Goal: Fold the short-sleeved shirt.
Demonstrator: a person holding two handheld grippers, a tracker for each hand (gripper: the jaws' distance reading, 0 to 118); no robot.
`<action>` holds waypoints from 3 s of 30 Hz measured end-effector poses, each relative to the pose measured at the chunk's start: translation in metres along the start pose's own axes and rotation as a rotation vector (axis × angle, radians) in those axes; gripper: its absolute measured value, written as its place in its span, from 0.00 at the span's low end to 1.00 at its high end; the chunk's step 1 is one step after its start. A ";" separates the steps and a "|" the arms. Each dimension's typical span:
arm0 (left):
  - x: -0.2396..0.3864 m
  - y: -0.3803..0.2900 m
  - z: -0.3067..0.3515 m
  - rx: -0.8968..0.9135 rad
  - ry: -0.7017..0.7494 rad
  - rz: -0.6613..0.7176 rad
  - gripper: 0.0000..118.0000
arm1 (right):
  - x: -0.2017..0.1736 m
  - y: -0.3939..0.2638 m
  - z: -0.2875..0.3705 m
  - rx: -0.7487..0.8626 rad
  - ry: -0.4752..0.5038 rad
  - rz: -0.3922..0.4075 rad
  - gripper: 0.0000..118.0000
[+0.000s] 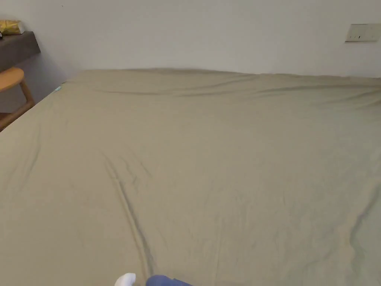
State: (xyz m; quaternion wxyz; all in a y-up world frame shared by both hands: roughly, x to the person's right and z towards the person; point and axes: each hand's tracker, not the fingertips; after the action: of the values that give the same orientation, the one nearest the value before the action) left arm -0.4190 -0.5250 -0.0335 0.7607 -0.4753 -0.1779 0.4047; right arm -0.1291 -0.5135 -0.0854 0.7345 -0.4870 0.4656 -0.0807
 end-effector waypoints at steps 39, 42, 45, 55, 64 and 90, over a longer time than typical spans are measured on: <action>-0.172 0.079 0.323 0.084 0.889 0.116 0.31 | -0.027 0.034 0.069 0.244 -0.128 0.041 0.02; -0.201 0.073 0.333 0.145 0.742 0.239 0.31 | -0.028 0.032 0.071 0.236 -0.141 0.057 0.02; -0.202 0.069 0.324 0.155 0.794 0.170 0.31 | -0.027 0.031 0.072 0.237 -0.145 0.057 0.02; -0.124 0.055 0.342 0.318 0.792 0.146 0.34 | -0.036 0.041 0.110 0.290 -0.177 0.120 0.02; 0.002 0.047 0.388 0.653 0.985 -0.026 0.89 | -0.060 0.061 0.183 0.445 -0.324 0.235 0.49; 0.352 -0.069 0.170 1.031 0.623 -0.407 1.00 | -0.143 0.059 0.338 0.884 -0.713 0.461 0.89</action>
State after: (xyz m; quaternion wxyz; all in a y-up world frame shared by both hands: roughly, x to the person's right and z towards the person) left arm -0.2850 -0.1656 0.0684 0.9696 -0.1001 0.1825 0.1284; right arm 0.0297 -0.1854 -0.0144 0.9762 -0.0198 0.2068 0.0629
